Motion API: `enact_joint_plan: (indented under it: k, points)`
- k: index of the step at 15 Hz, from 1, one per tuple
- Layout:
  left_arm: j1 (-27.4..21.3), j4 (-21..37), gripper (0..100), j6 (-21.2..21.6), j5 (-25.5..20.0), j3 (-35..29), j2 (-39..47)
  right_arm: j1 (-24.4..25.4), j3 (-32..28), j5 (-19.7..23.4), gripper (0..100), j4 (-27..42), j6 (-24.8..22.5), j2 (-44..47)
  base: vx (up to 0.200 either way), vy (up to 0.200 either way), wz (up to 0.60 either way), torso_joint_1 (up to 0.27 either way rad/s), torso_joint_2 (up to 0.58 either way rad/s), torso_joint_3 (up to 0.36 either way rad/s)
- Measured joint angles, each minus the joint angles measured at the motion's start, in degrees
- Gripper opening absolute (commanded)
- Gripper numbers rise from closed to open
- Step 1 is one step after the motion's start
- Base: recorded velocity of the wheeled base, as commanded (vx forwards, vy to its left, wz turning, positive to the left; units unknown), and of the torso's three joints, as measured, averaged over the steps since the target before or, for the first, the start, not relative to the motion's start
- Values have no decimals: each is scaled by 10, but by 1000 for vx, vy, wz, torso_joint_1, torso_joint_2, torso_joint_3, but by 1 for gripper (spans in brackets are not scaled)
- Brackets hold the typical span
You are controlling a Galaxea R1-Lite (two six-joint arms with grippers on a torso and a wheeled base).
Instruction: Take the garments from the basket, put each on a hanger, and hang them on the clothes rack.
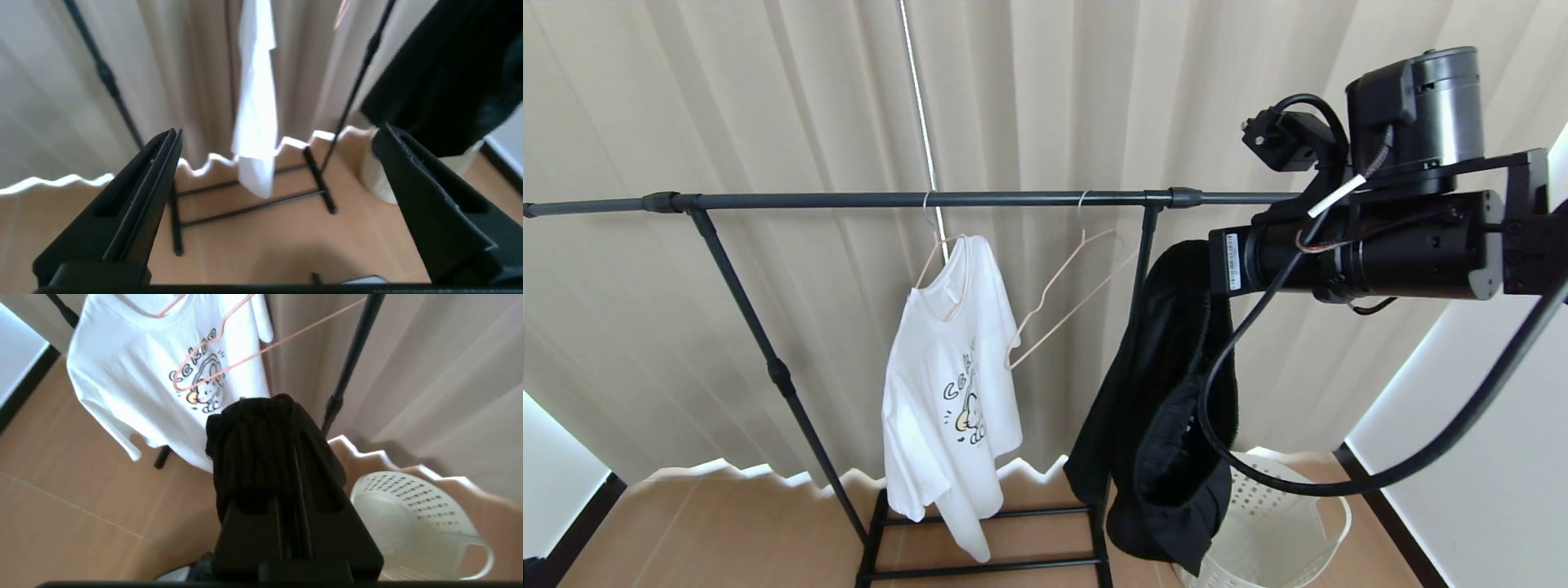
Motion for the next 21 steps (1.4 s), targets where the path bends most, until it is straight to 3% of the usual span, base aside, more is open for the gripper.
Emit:
enact_joint_plan:
  k: [3,6,10,13,16,21]
  points:
    - [-109,0,100,-133,-9,-117,167,3,-17,-2,0,4,4,14,0,0,0,0,0,0]
    - [-199,14,100,-202,3,-234,351,3,-25,-3,0,3,4,14,0,0,0,0,0,0]
    - [-291,40,100,-233,46,-397,579,3,-38,-4,0,-9,0,16,0,0,0,0,0,0]
    - [-348,45,100,-239,72,-492,704,3,-40,-4,0,-10,0,20,0,0,0,0,0,0]
    - [-382,44,100,-248,77,-541,783,3,-40,-4,0,-12,-1,27,0,0,0,0,0,0]
    - [-399,40,100,-270,77,-572,848,5,-39,-4,0,-13,-7,31,0,0,0,0,0,0]
